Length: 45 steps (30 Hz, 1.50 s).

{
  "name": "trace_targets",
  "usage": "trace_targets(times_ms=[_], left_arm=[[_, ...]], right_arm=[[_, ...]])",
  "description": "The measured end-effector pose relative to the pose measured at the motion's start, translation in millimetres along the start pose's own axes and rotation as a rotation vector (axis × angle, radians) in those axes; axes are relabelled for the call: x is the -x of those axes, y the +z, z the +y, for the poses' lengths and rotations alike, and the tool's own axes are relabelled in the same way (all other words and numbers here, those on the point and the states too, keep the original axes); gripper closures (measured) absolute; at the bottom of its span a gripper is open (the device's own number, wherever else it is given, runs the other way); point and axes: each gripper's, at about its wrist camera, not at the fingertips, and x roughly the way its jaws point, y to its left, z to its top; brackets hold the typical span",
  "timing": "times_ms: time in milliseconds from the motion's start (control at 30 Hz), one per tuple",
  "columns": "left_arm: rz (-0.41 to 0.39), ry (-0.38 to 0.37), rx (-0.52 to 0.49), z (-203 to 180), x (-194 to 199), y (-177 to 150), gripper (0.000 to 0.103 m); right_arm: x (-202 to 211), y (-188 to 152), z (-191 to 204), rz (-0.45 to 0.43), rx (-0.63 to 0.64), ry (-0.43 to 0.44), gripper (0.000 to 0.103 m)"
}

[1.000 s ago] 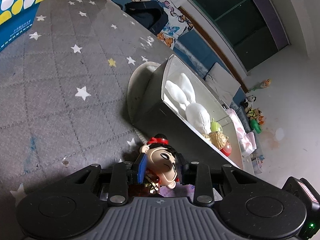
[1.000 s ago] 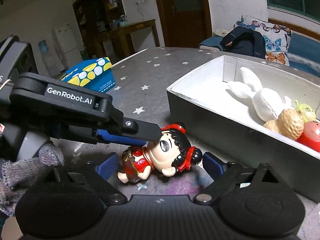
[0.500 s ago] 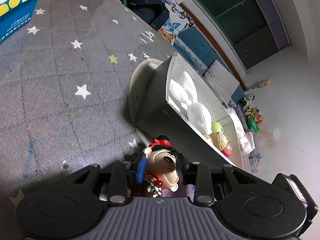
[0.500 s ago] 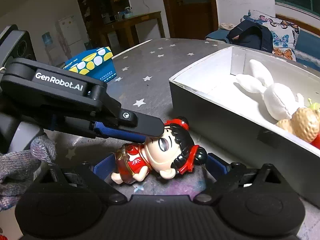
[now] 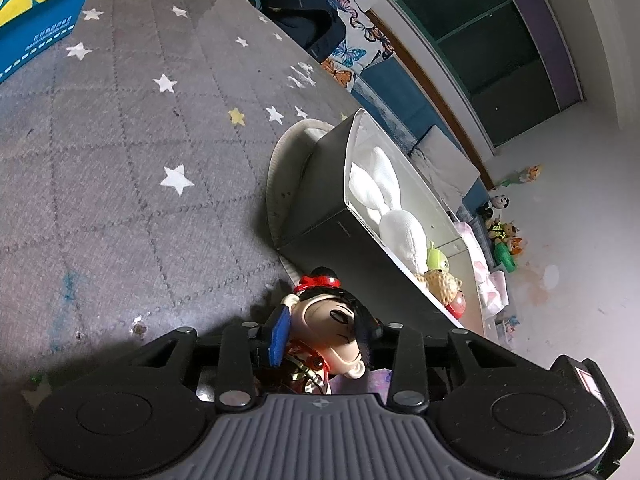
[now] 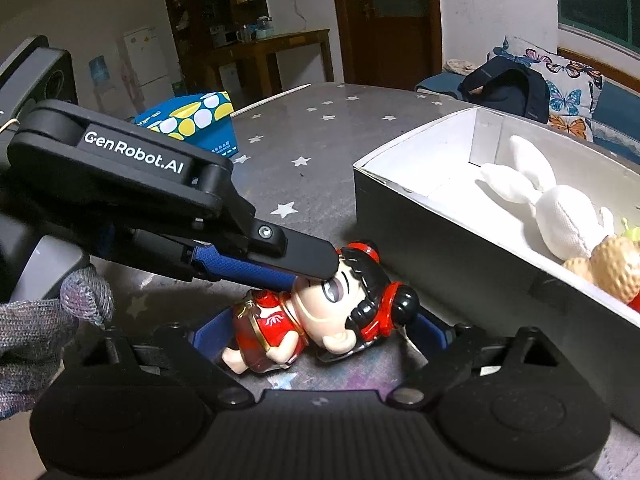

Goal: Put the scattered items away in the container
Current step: 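Lift the red-clothed doll with the left gripper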

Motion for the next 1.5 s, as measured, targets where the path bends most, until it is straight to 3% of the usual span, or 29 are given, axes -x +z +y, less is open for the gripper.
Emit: trace_targets(times_ms=[400, 733, 900, 1000, 1100, 1233, 1300, 1500], left_arm=[[0.013, 0.034, 0.014, -6, 3, -5, 0.063], [0.020, 0.050, -0.046, -22, 7, -17, 0.062], [0.022, -0.003, -0.059, -35, 12, -18, 0.062], [0.037, -0.061, -0.067, -42, 9, -17, 0.062], [0.032, -0.015, -0.089, -46, 4, -18, 0.062], [0.032, -0.021, -0.074, -40, 5, -18, 0.062], [0.029, -0.008, -0.069, -37, 6, -17, 0.062], [0.047, -0.006, -0.058, -30, 4, -20, 0.062]], right_arm=[[6, -4, 7, -0.026, 0.026, -0.014, 0.010], [19, -11, 20, -0.048, 0.089, -0.059, 0.011], [38, -5, 23, -0.079, 0.113, -0.089, 0.029], [39, -2, 22, -0.079, 0.122, -0.109, 0.029], [39, -2, 16, -0.082, 0.085, -0.097, 0.029], [42, -5, 10, -0.089, 0.058, -0.079, 0.027], [43, -5, 7, -0.084, 0.047, -0.076, 0.020], [46, -13, 2, -0.075, 0.022, -0.058, 0.018]])
